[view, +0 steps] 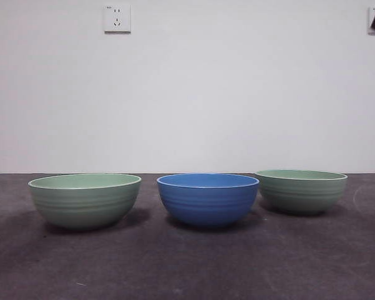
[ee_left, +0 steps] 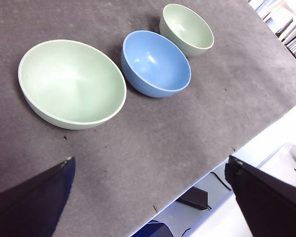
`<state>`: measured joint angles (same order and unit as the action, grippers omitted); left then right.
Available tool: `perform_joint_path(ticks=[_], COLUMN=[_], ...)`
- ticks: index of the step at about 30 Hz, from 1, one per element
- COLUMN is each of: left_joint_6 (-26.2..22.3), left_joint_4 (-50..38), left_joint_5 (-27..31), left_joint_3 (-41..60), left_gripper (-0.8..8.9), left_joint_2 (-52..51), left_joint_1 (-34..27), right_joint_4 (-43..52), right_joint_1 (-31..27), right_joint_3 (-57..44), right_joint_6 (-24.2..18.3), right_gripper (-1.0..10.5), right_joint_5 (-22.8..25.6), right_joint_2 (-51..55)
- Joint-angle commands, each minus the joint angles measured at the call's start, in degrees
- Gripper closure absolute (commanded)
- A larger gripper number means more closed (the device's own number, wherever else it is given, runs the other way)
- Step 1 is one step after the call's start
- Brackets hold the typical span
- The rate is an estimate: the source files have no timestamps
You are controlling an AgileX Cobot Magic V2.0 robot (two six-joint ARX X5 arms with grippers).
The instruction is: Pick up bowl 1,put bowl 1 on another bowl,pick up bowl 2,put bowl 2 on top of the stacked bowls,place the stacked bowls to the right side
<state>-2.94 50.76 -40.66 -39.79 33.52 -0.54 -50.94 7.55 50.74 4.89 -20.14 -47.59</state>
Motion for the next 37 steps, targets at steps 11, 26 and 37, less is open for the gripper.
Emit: perform_joint_path(ticks=[11,26,37], left_joint_6=[0.3,0.3,0.4], left_joint_4=[-0.1,0.2,0.4], left_joint_5=[0.2,0.2,0.3], left_joint_3=[0.0,0.0,0.0], left_gripper=[2.43,2.43,2.43], left_joint_2=[-0.1,-0.1,-0.1], left_joint_1=[0.2,0.2,0.2], right_joint_4=[13.1,20.3,24.1], right_joint_1=[0.1,0.0,-0.1], right_joint_3=[5.2,15.4,15.4], right_joint_6=[3.2,2.6,2.5], right_gripper=[4.5,5.2,7.7], right_joint_5=[7.3,12.5,14.5], right_joint_2=[-23.9,-48.2,-51.4])
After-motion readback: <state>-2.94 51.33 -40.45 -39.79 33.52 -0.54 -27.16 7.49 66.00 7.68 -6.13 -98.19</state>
